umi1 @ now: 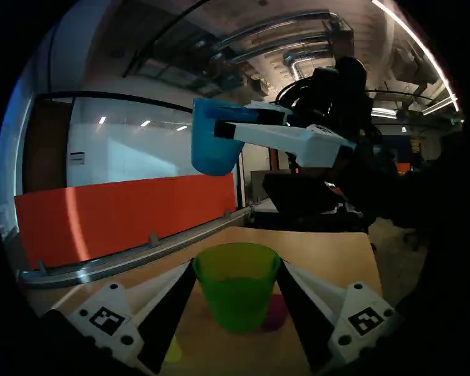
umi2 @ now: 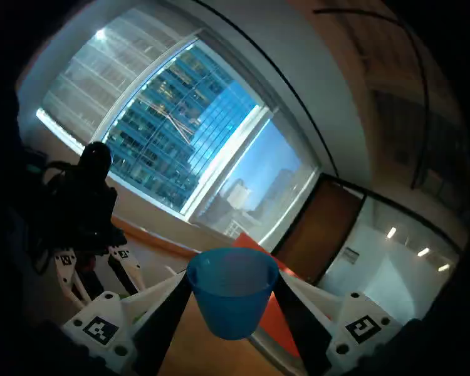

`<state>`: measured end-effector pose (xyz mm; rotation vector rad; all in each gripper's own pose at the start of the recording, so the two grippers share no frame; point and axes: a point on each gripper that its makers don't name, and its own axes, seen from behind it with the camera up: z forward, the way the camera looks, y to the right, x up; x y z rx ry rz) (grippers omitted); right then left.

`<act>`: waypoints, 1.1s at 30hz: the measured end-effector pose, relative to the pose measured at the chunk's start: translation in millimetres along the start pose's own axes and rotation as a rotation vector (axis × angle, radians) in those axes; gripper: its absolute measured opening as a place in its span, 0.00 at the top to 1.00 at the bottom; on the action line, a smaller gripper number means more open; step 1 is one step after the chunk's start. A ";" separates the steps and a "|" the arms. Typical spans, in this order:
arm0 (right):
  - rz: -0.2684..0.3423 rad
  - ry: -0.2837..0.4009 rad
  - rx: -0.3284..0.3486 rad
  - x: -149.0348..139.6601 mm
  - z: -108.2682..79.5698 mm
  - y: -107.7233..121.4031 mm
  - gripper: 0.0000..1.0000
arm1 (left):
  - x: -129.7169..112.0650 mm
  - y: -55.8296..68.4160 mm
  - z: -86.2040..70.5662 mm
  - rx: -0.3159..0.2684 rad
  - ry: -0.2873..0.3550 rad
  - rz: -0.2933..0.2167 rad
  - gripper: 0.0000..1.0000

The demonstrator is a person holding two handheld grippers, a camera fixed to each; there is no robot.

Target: Pour water

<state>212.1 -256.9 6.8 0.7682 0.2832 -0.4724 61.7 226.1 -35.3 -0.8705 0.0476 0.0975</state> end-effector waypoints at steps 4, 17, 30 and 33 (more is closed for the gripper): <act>0.167 -0.007 0.040 2.7 -2.1 -10.2 0.10 | -0.3 -1.4 -1.5 0.005 -0.003 0.004 0.12; 0.400 -0.018 0.099 2.8 -11.8 -21.1 0.10 | -3.9 -6.6 -3.4 0.027 -0.019 0.005 0.12; 0.416 -0.073 0.073 -28.0 -38.3 -18.6 0.10 | -22.7 -14.2 -19.7 0.060 -0.067 0.002 0.12; 0.429 -0.078 0.075 -35.1 -41.0 -22.0 0.10 | -28.6 -16.1 -24.0 0.067 -0.079 -0.004 0.12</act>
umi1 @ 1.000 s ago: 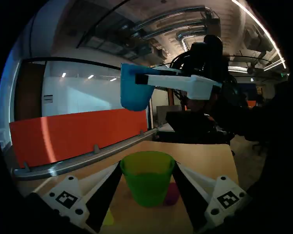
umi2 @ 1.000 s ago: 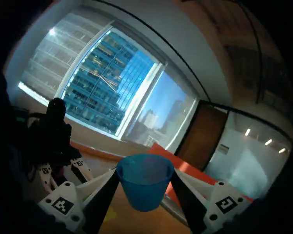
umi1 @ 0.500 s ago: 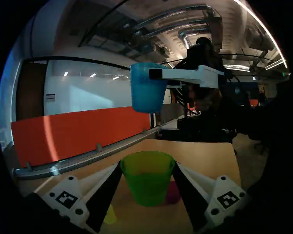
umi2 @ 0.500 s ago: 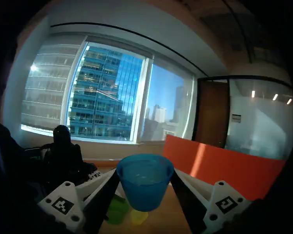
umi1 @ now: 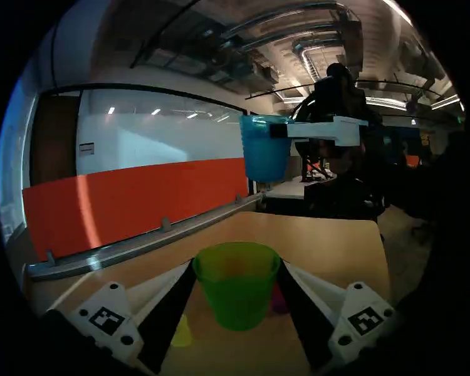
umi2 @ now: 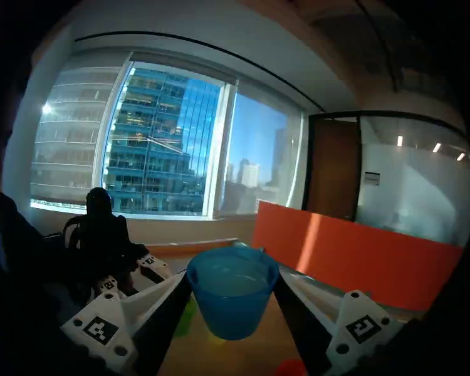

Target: Pour water

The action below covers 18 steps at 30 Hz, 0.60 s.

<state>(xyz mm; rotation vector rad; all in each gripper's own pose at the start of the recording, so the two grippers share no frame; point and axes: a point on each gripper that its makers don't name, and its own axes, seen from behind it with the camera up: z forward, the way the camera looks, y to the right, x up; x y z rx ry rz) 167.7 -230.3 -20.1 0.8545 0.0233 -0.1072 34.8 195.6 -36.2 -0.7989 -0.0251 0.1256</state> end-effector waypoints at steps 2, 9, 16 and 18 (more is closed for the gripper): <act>0.011 -0.001 0.004 -5.5 -0.5 -1.2 0.10 | -3.9 -0.5 -2.1 0.004 -0.008 0.000 0.12; 0.037 -0.014 0.016 -26.8 -1.7 -7.6 0.10 | -16.4 -1.3 -8.8 0.009 -0.043 0.002 0.12; 0.045 -0.049 0.042 -52.4 1.6 -20.4 0.09 | -43.7 -0.8 -13.2 0.008 -0.109 -0.006 0.12; 0.045 -0.058 0.054 -58.6 2.7 -25.0 0.09 | -52.4 -0.4 -13.2 0.007 -0.131 -0.004 0.12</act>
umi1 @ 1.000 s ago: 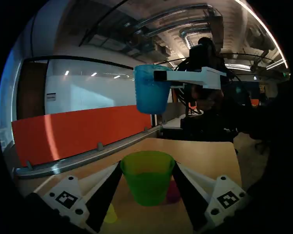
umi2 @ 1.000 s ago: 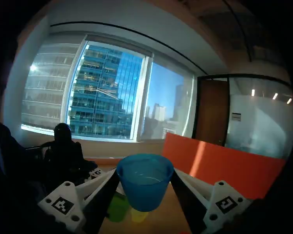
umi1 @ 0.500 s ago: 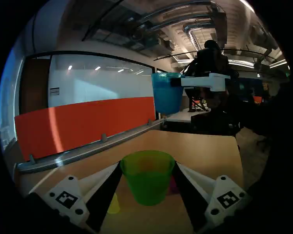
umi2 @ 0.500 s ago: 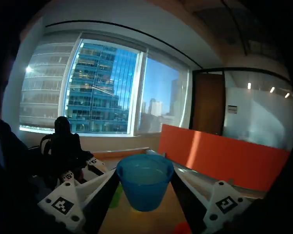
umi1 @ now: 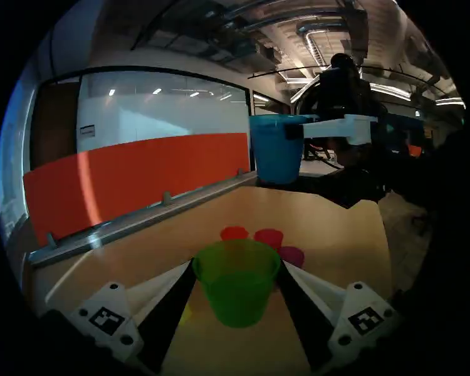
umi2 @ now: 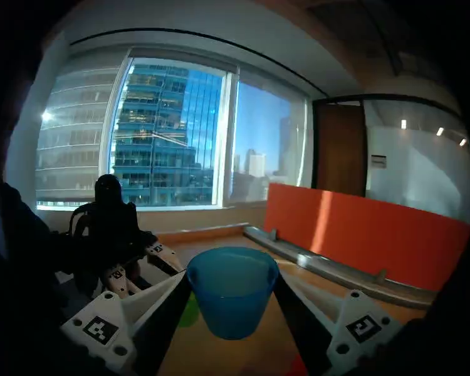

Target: Pour water

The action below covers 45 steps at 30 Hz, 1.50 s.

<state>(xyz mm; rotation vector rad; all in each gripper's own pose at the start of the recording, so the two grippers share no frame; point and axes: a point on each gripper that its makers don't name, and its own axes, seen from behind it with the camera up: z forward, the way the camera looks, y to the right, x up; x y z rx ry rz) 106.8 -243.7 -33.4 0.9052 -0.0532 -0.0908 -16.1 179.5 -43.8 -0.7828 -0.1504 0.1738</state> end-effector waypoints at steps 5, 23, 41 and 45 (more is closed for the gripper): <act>-0.004 -0.031 0.031 -18.3 5.5 -10.7 0.09 | -17.8 -0.1 3.6 -0.001 -0.057 0.018 0.12; 0.025 -0.159 0.115 -80.7 18.7 -30.0 0.09 | -69.2 -7.0 8.0 -0.013 -0.215 0.015 0.12; 0.003 -0.294 0.196 -136.3 22.8 -50.2 0.08 | -99.3 -11.2 8.4 -0.015 -0.297 0.016 0.12; 0.002 -0.320 0.208 -146.1 23.5 -53.5 0.08 | -103.0 -13.0 8.1 -0.013 -0.305 0.014 0.12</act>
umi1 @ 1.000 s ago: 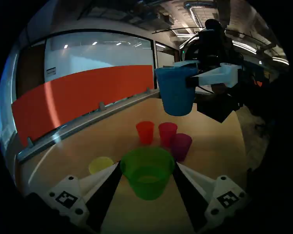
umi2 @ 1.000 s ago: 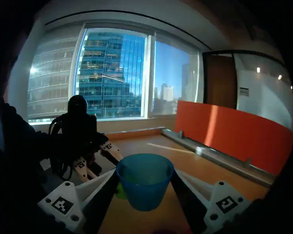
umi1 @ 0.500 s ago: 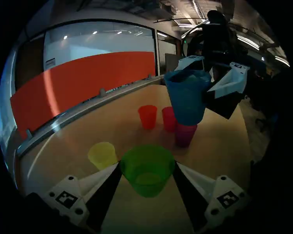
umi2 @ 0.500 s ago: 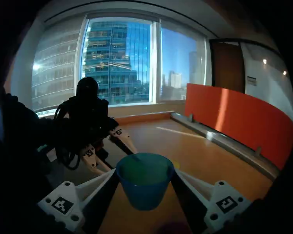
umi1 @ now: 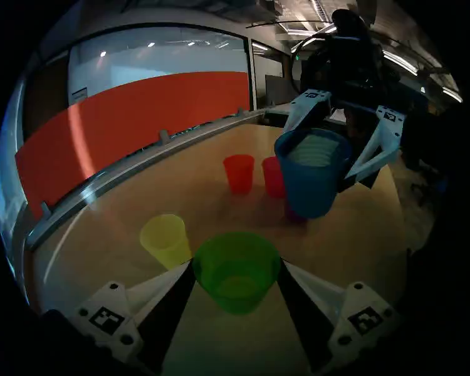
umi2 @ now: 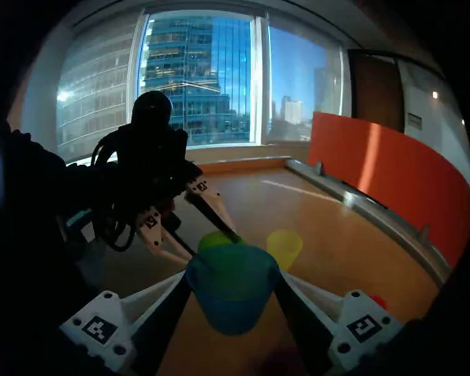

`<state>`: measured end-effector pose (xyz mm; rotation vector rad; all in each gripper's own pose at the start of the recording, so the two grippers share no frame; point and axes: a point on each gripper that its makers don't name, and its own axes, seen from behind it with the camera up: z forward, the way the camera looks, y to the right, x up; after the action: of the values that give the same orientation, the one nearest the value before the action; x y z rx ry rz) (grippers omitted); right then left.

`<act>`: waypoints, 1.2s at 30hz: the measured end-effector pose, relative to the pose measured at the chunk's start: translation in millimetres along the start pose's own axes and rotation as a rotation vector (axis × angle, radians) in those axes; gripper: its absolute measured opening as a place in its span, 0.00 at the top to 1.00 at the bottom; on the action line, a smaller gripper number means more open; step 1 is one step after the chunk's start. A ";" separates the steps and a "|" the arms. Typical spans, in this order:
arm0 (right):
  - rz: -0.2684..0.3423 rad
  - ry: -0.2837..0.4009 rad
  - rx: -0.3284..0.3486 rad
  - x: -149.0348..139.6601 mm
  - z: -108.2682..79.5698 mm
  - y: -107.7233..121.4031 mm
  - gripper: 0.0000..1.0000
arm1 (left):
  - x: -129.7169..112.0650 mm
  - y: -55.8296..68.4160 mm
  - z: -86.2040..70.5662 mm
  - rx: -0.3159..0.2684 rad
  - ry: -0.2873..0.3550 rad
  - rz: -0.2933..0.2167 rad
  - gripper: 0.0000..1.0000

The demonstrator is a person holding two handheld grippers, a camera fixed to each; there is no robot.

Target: Pour water

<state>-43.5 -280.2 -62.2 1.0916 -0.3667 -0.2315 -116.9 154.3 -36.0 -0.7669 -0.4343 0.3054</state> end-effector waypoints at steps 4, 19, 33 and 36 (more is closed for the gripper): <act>0.005 -0.015 0.006 -6.4 4.9 -0.1 0.08 | -4.3 -2.1 1.4 0.002 -0.010 0.001 0.12; -0.024 -0.098 0.026 -40.6 26.7 -7.2 0.08 | -20.1 -5.6 6.1 -0.008 -0.052 -0.001 0.12; -0.029 -0.132 0.045 -60.2 42.4 -13.5 0.08 | -34.3 -6.8 17.1 -0.023 -0.083 -0.005 0.12; -0.030 -0.136 0.043 -62.6 44.3 -13.1 0.08 | -38.0 -5.3 18.6 -0.029 -0.085 -0.009 0.12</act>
<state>-118.7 -299.8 -66.8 1.1270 -0.4789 -0.3269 -158.4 146.0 -30.4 -0.7820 -0.5230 0.3251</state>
